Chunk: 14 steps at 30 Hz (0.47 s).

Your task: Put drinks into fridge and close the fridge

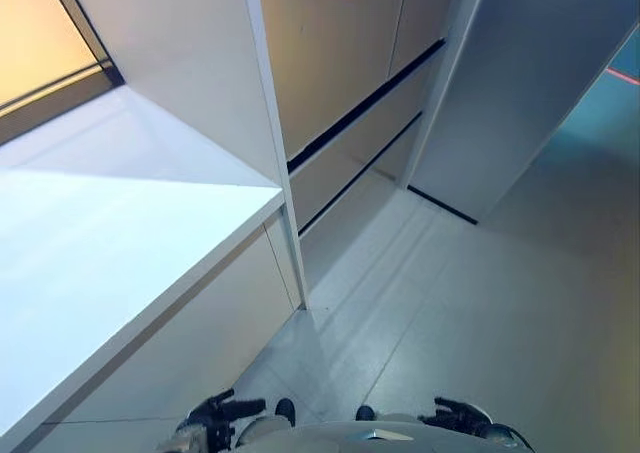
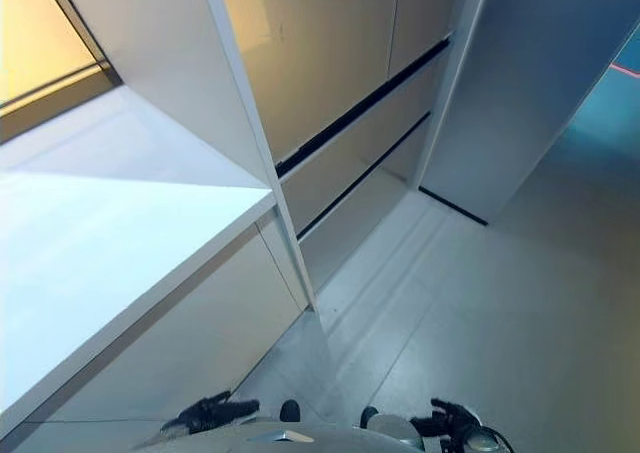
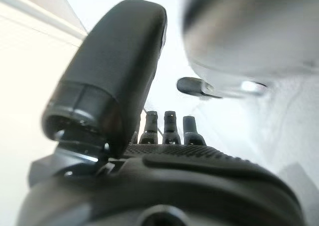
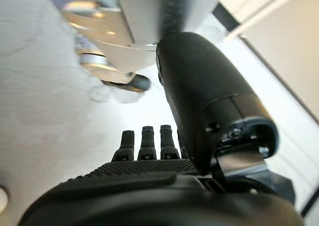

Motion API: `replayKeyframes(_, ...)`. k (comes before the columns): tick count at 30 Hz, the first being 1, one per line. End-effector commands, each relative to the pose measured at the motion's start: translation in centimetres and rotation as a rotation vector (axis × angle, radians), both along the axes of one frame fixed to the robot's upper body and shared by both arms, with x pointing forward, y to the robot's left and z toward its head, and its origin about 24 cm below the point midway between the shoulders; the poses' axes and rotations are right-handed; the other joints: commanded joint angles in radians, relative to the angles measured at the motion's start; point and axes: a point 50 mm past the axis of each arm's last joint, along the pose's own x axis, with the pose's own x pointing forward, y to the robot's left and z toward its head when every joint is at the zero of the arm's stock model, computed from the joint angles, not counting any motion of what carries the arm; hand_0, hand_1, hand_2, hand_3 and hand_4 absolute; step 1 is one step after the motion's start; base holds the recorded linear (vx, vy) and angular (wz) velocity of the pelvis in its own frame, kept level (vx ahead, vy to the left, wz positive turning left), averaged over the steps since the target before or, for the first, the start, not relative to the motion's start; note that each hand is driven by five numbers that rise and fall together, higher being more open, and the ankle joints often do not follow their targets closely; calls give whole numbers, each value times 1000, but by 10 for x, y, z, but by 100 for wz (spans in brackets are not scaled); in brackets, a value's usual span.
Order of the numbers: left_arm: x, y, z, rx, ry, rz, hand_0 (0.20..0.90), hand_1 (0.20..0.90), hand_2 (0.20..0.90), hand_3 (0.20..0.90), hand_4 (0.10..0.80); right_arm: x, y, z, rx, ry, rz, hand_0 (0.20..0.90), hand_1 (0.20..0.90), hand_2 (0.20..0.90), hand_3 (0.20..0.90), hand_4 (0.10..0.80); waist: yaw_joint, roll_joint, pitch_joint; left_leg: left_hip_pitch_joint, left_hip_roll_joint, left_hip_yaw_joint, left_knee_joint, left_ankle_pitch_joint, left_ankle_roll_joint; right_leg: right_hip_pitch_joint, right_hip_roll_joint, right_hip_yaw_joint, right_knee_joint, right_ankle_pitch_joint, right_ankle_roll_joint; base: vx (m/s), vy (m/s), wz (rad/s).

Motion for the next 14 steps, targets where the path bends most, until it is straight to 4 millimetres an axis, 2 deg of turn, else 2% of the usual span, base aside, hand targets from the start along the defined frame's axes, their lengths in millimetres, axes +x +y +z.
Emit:
replayKeyframes(1, 1, 0, 0, 27, -6, -91, 900, 900, 900, 900, 800, -3, 19, -5, 82, 66, 47, 900, 900, 900, 900, 800, 23, -30, 22, -17, -89, 39, 22, -37, 87, -19, -4, -5, -3, 74, 24, 0, 0, 0)
replayKeyframes(6, -5, -1, -2, 31, 18, -96, 900, 900, 900, 900, 800, -14, 23, -8, 92, 130, 63, 900, 900, 900, 900, 800, 22, -33, 7, 2, -91, 36, 15, -46, 92, -6, -2, 3, -6, 71, 28, 14, 2, 0)
replayKeyframes(14, -6, -1, -2, 35, 19, -74, 900, 900, 900, 900, 800, -19, 25, -9, 90, 147, 52, 900, 900, 900, 900, 800, 16, -34, -2, 13, -94, 31, 5, -50, 97, -2, -1, 14, -12, 72, 33, 1, 1, -1)
